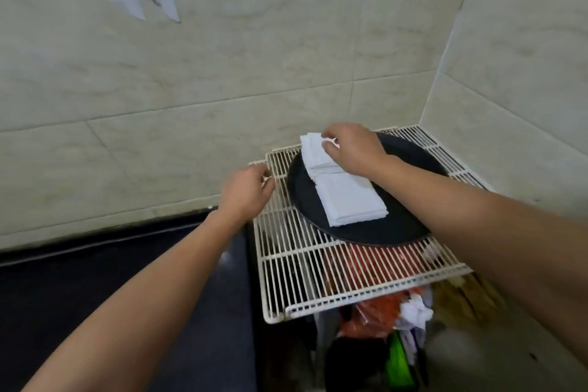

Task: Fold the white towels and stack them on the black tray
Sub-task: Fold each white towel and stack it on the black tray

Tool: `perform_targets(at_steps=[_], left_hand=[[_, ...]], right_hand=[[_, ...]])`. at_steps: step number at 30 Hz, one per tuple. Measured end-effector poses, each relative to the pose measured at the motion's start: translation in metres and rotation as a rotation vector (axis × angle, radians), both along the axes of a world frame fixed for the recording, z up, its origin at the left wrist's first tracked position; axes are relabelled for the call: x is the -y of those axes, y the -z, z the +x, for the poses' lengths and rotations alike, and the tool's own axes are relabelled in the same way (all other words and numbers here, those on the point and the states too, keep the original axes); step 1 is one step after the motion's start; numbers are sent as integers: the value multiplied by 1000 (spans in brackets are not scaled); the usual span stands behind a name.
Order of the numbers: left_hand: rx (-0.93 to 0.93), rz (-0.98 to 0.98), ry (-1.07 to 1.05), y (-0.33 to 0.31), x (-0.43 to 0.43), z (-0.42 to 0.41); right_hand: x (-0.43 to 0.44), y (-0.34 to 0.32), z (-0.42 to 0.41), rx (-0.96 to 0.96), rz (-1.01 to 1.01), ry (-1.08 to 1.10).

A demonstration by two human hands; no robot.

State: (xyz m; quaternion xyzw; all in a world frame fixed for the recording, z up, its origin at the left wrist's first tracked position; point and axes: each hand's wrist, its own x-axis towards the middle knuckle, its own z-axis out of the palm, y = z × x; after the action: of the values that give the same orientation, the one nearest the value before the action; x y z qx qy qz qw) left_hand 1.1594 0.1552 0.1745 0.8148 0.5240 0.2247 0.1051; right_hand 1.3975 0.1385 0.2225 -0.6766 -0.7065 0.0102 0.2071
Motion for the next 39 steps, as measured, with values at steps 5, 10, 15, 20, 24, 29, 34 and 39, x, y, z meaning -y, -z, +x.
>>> perform_targets(at_steps=[5, 10, 15, 20, 24, 29, 34, 39], left_hand=[[-138, -38, -243, 8, 108, -101], [-220, -193, -485, 22, 230, -220], [-238, -240, -768, 27, 346, -335], [-228, -278, -979, 45, 454, -442], [-235, -348, -1085, 62, 530, -533], [-237, -415, -1167, 63, 600, -644], [-231, -449, -1227, 61, 633, -734], [-174, -465, -1239, 77, 619, -794]], right_hand=[[55, -1, -111, -29, 56, -259], [126, 31, -236, -6, -75, -507], [195, 54, -367, 94, -155, -784], [258, 74, -505, 177, -184, -1010], [306, 89, -620, 197, -217, -1119], [358, 101, -751, 210, -269, -1184], [381, 101, -846, 227, -289, -1206], [363, 112, -916, 272, -294, -1221]])
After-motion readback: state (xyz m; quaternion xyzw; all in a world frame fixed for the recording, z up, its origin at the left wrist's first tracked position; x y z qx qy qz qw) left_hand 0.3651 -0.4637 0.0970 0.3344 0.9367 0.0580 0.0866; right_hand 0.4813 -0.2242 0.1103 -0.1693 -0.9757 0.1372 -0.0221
